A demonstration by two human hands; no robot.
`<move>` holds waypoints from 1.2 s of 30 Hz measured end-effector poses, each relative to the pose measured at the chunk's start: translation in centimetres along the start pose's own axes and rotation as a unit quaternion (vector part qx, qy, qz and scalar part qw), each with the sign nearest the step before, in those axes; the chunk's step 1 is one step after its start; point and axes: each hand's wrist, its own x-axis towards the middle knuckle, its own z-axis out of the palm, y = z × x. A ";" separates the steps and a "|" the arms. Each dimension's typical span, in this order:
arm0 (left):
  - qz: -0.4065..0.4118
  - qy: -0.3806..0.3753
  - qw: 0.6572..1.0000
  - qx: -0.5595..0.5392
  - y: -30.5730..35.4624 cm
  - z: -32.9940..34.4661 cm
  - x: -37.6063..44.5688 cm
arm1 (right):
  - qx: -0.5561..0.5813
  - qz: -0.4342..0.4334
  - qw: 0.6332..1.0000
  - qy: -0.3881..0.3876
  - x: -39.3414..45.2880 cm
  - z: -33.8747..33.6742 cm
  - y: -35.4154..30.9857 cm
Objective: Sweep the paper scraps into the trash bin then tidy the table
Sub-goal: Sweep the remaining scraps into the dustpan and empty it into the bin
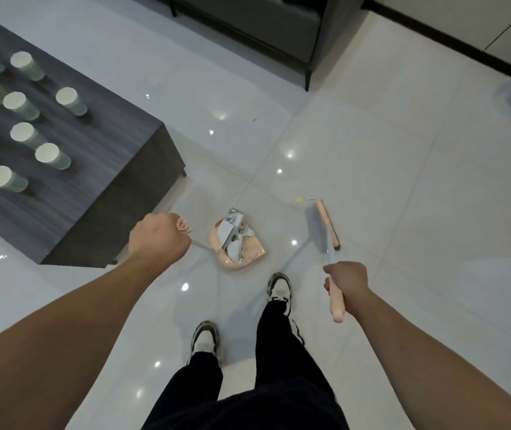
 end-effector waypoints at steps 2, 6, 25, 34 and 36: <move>-0.010 -0.001 1.000 0.004 3.0 0.1 1.0 | -0.007 -0.004 1.000 0.003 3.1 -1.4 -2.1; -0.001 -0.011 1.000 0.019 8.8 0.8 2.8 | -0.012 -0.004 1.000 0.004 8.8 -4.2 -5.5; 0.007 -0.006 0.999 0.040 14.8 1.1 7.1 | -0.224 0.056 0.956 -0.183 5.9 -8.6 -3.9; -0.051 0.004 0.999 -0.002 10.4 0.9 5.3 | -0.201 0.011 0.972 -0.120 4.3 -7.3 -4.7; -0.079 0.017 0.997 -0.021 10.0 0.7 5.0 | -0.219 -0.008 0.969 -0.110 5.3 -6.4 -5.0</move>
